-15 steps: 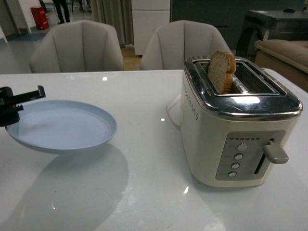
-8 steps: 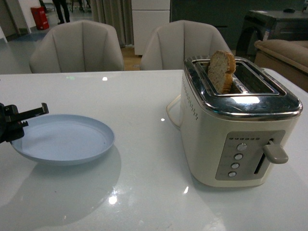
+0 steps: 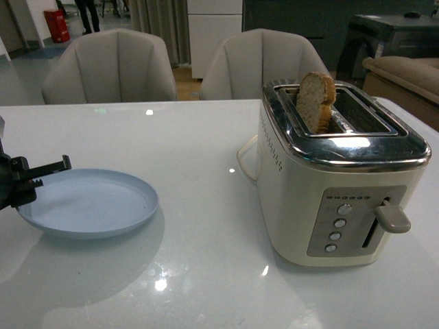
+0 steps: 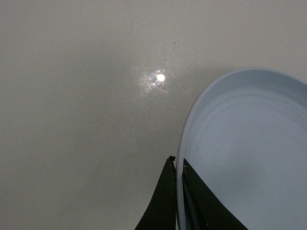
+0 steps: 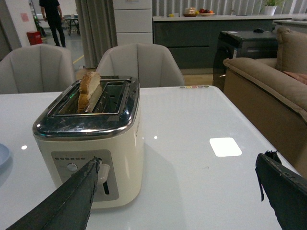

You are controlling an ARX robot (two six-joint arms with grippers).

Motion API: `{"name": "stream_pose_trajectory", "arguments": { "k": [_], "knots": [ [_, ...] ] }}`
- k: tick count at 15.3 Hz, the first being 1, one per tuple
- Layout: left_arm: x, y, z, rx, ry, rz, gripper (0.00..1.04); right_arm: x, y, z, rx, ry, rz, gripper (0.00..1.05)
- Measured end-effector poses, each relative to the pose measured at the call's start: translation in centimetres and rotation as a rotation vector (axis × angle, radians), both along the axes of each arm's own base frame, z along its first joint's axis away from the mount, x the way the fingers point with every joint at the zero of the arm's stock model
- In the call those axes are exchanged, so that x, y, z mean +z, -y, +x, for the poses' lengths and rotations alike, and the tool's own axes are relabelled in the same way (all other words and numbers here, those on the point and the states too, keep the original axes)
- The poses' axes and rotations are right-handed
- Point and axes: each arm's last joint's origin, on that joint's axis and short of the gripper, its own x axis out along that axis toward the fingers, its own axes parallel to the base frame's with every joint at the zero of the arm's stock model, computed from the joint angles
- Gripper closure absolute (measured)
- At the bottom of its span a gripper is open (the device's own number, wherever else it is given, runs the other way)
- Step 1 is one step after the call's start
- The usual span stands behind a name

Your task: Left arm holds plate, right arm toasts bread

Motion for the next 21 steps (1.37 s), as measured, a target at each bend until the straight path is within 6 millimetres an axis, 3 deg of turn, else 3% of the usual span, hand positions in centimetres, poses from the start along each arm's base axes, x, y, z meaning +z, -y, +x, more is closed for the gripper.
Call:
{"name": "stream_pose_trajectory", "arguments": {
  "k": [2, 10, 17, 21],
  "knots": [
    [-0.2, 0.1, 0.2, -0.003, -0.001, 0.000, 0.99, 0.0, 0.0, 0.0, 0.000, 0.000, 0.000, 0.06],
    [-0.6, 0.1, 0.4, -0.018, -0.021, 0.024, 0.09, 0.0, 0.0, 0.0, 0.000, 0.000, 0.000, 0.06],
    [0.2, 0.5, 0.4, -0.036, 0.003, 0.026, 0.07, 0.0, 0.0, 0.0, 0.000, 0.000, 0.000, 0.06],
    [6.5, 1.9, -0.1, -0.114, 0.198, 0.052, 0.07, 0.0, 0.0, 0.0, 0.000, 0.000, 0.000, 0.06]
  ]
}}
